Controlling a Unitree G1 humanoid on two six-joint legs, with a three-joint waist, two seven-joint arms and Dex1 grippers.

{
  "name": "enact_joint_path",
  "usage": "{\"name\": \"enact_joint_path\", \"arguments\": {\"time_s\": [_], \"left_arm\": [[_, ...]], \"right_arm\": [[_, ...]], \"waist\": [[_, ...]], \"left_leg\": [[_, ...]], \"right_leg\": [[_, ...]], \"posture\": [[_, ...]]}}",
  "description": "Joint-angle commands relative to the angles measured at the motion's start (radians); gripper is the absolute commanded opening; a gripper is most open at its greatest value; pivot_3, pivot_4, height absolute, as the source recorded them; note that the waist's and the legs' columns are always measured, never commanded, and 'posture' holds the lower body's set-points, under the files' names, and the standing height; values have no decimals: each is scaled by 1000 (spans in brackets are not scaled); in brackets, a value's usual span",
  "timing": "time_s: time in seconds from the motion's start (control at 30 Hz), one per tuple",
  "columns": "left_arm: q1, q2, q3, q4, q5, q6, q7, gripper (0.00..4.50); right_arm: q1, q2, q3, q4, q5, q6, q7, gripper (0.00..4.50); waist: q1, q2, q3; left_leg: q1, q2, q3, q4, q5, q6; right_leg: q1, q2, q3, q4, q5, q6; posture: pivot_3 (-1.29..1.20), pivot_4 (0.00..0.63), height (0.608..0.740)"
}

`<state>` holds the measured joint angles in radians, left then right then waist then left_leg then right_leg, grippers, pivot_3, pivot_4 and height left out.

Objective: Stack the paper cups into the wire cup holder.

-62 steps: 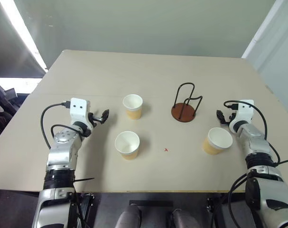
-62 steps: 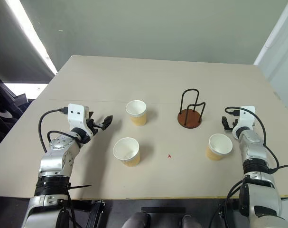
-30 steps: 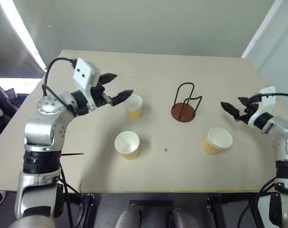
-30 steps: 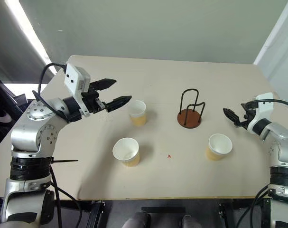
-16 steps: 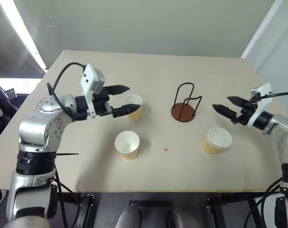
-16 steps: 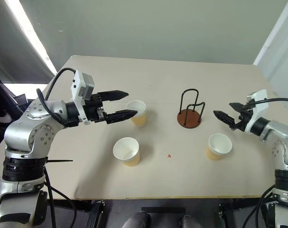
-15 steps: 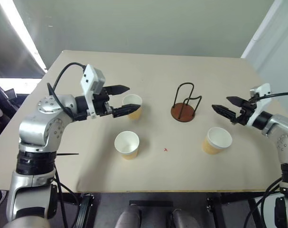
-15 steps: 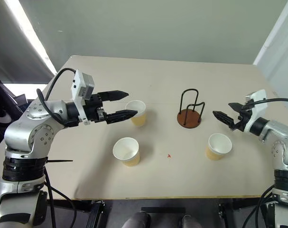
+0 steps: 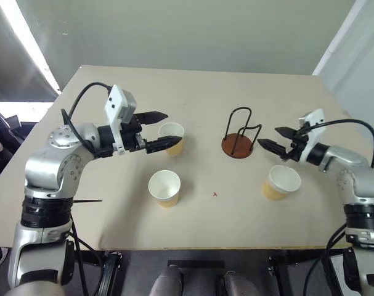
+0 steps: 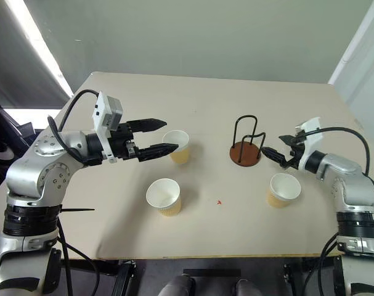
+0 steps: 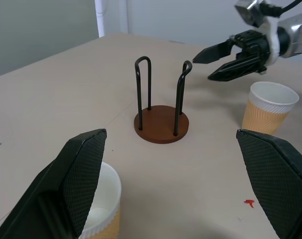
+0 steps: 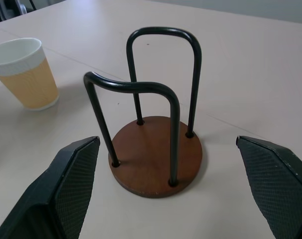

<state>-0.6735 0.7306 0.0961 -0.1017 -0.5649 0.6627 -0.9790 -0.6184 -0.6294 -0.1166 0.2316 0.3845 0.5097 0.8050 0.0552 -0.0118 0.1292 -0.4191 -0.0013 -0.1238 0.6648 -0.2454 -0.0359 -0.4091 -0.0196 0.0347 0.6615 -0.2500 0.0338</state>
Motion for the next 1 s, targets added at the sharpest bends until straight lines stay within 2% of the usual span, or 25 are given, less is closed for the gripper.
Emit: {"name": "enact_joint_path", "arguments": {"time_s": [0.03,0.47,0.57,0.9,0.93,1.0], "left_arm": [[-5,14,16,-34,-7,-11,-3,4500],[3,17,13,-46,-1,-11,5,4500],[3,16,12,-44,1,-12,5,4500],[7,23,13,-34,1,-8,-7,4500],[8,24,14,-34,0,-7,-9,4500],[9,27,14,-35,-3,-3,-13,4500]], "right_arm": [[-42,3,2,32,-23,-49,6,4481],[-145,72,45,221,-108,-164,-2,4481],[-161,80,40,247,-119,-181,-10,3896],[-176,98,31,265,-124,-195,-24,253],[-173,99,31,258,-123,-192,-24,46],[-169,99,29,244,-118,-185,-19,46]], "waist": [[1,0,0],[1,0,0],[1,0,0],[1,0,0],[1,0,0],[1,0,0]], "left_leg": [[0,0,0,0,0,0],[0,0,0,0,0,0],[0,0,0,0,0,0],[0,0,0,0,0,0],[0,0,0,0,0,0],[0,0,0,0,0,0]], "right_leg": [[0,0,0,0,0,0],[0,0,0,0,0,0],[0,0,0,0,0,0],[0,0,0,0,0,0],[0,0,0,0,0,0],[0,0,0,0,0,0]], "posture": [[0,150,740],[0,150,740],[0,150,740],[0,150,740],[0,150,740],[0,150,740]]}}
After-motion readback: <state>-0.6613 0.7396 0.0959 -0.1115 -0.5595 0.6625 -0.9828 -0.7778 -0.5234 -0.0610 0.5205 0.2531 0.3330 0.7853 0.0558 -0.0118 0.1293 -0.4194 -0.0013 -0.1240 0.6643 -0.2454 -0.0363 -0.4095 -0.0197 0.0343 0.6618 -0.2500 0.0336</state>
